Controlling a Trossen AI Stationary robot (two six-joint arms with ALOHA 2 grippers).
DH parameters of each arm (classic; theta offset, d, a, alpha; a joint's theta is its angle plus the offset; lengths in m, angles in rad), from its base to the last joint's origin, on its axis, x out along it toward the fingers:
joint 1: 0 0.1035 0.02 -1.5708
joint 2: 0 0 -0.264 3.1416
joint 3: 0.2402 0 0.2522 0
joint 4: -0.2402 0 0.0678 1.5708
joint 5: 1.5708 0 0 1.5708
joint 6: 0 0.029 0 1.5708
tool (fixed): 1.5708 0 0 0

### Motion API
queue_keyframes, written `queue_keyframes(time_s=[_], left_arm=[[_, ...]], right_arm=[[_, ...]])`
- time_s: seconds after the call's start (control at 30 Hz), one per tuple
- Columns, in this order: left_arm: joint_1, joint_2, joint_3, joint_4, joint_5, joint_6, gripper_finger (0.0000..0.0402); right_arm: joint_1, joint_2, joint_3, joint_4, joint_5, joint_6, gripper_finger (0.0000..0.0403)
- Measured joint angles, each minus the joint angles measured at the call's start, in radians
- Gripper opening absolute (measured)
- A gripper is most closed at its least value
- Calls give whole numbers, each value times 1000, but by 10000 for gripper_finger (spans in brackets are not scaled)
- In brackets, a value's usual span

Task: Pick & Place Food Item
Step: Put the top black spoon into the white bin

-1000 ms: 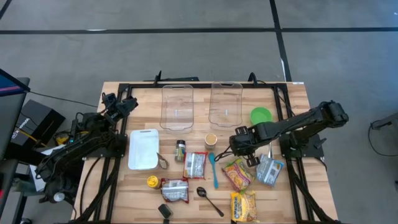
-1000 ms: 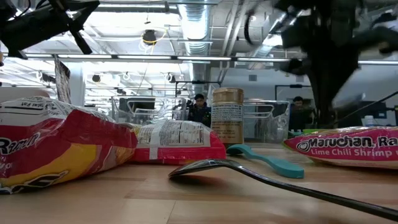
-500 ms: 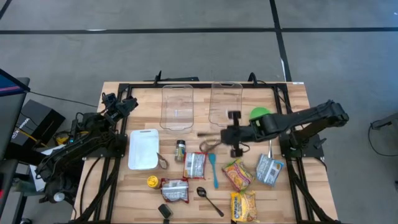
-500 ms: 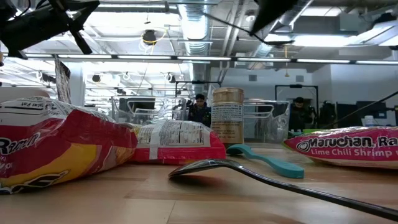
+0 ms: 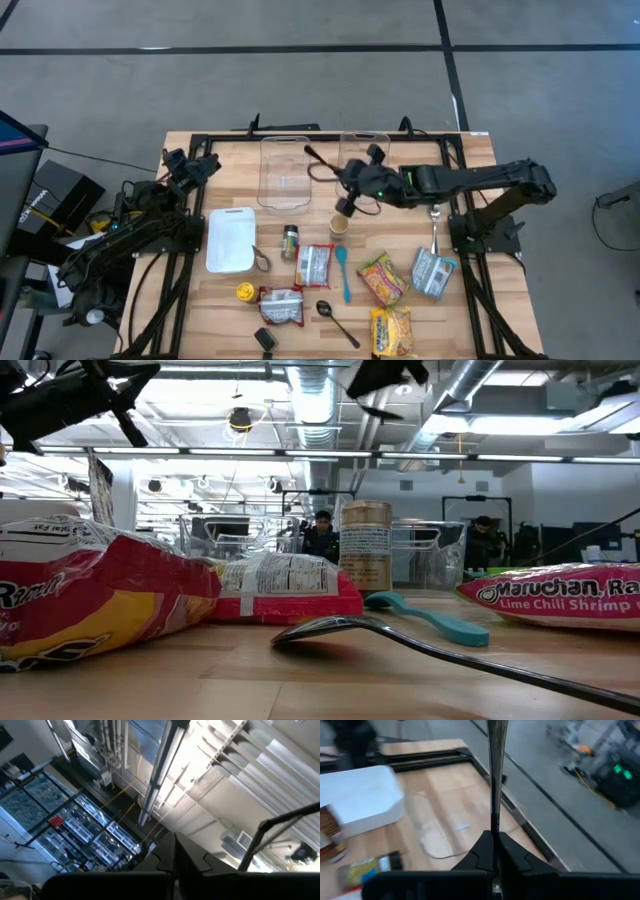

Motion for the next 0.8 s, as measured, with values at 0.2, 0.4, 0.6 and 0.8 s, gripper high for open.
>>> queue_keyframes(time_s=[0.2,0.4,0.6,0.8], left_arm=[[0,16,27,-4,-64,23,0],[-44,133,152,-63,-43,128,0],[-161,311,289,-184,-36,239,0],[-277,499,377,-191,-37,273,0]], right_arm=[[-57,-1,1,8,18,99,3],[-87,-1,1,6,19,112,3],[-94,-1,1,-2,52,65,3],[-102,-1,1,5,111,32,3]])
